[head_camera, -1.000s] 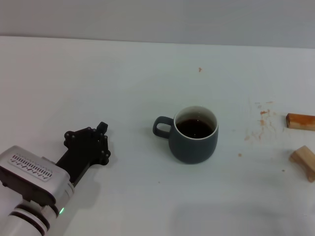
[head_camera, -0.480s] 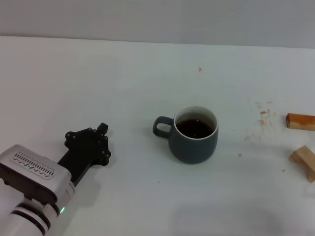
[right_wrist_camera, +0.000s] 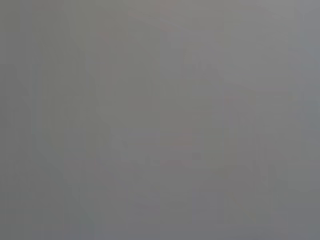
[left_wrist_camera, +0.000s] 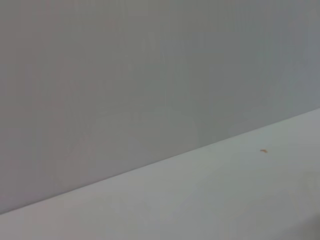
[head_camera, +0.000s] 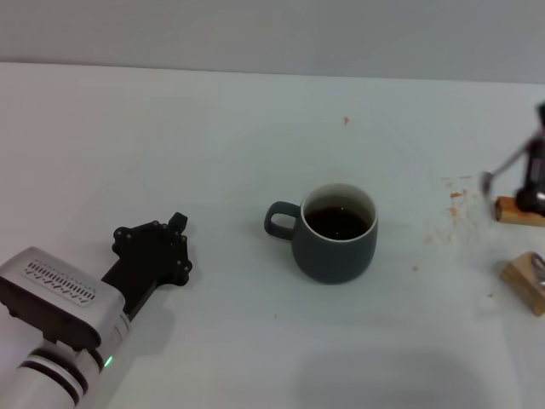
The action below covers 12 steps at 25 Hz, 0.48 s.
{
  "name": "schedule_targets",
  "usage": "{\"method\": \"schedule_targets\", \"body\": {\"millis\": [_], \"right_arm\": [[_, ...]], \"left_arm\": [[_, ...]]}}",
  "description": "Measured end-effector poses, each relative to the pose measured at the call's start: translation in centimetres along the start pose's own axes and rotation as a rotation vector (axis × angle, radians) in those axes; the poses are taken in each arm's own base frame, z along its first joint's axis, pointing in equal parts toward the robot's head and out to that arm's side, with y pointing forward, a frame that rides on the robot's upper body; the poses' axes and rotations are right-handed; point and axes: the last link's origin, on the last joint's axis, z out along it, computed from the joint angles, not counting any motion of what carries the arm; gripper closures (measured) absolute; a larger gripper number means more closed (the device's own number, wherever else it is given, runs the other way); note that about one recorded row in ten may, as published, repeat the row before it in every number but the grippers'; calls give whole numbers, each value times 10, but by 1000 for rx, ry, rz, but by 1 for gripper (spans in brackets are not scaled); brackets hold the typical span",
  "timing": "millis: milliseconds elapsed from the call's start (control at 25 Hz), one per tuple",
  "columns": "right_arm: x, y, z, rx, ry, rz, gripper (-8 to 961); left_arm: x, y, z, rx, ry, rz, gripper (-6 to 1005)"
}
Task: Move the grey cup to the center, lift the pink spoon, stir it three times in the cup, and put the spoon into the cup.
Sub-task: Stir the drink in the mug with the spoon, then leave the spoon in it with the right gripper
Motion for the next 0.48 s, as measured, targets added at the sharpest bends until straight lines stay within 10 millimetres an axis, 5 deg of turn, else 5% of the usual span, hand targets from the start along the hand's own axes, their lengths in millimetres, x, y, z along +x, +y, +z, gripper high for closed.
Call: {"method": "schedule_targets", "body": {"millis": [480], "right_arm": [[19,51,35,-279,74,117,900]], "left_arm": [[1,-1,1,-1,2,3,1001]]}}
